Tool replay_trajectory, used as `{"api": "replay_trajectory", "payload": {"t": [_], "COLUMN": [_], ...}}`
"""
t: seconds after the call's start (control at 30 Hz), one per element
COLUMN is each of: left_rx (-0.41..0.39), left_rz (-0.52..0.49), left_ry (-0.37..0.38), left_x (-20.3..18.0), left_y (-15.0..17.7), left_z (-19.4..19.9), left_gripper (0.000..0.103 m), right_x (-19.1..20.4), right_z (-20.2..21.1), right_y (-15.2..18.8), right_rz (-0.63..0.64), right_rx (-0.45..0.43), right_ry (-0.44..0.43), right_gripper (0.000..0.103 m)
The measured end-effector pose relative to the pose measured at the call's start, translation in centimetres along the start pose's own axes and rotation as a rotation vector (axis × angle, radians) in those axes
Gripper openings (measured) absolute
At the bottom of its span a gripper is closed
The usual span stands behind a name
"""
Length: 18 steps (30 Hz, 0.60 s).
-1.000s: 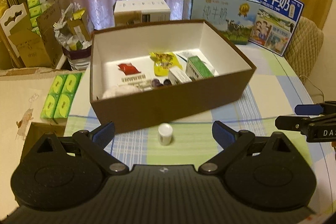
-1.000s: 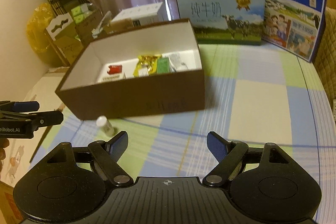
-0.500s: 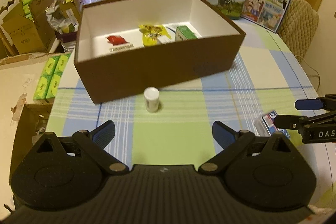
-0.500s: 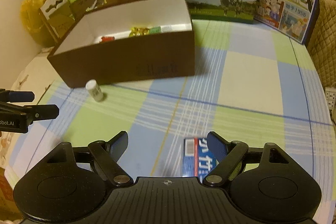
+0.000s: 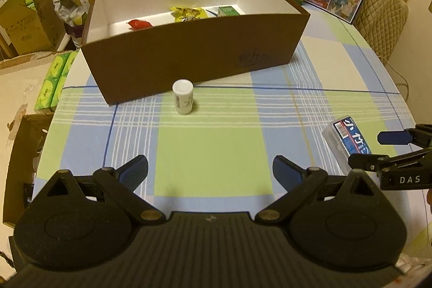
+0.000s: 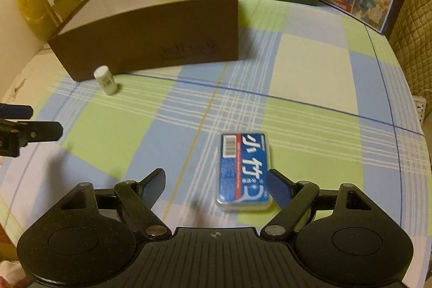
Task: Organize objects
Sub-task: 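Grasp the blue-and-white floss case with the right gripper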
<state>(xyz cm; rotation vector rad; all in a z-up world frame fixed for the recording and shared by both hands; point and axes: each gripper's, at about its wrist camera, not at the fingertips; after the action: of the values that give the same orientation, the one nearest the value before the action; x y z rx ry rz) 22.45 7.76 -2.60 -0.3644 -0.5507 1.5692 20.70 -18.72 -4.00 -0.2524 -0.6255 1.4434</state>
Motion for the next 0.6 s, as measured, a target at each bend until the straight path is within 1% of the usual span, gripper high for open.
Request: {"api": "replay_trajectory", "payload": {"t": [0.3, 0.43, 0.6], "left_rx": [0.03, 0.035, 0.039], "left_rz": [-0.005, -0.008, -0.01], "left_ry": [0.001, -0.001, -0.004], "left_x": [-0.4, -0.6, -0.7], "left_y": [0.7, 0.8, 0.9], "left_z": [-0.8, -1.0, -1.2], "left_gripper": [0.097, 0.097, 0.097], "right_x": [-1.1, -1.5, -1.8], "right_z": [-0.9, -1.3, -2.0], "right_y": [1.4, 1.5, 1.4], "right_rz": [-0.01, -0.015, -0.016], "right_rx": [0.01, 0.013, 0.018], "right_ry": [0.044, 0.048, 0.053], "right_gripper": [0.078, 0.073, 0.068]}}
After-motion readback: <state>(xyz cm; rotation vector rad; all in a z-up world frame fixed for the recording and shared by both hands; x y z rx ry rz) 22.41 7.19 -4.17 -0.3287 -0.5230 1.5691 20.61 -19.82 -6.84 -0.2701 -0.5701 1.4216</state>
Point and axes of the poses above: each gripper's, at about its wrist camera, not at the fingertips, and z roughly against the way its jaws point, x to its left, y to its underside, and after that the axes turned 10 degrees about -y, right-handed
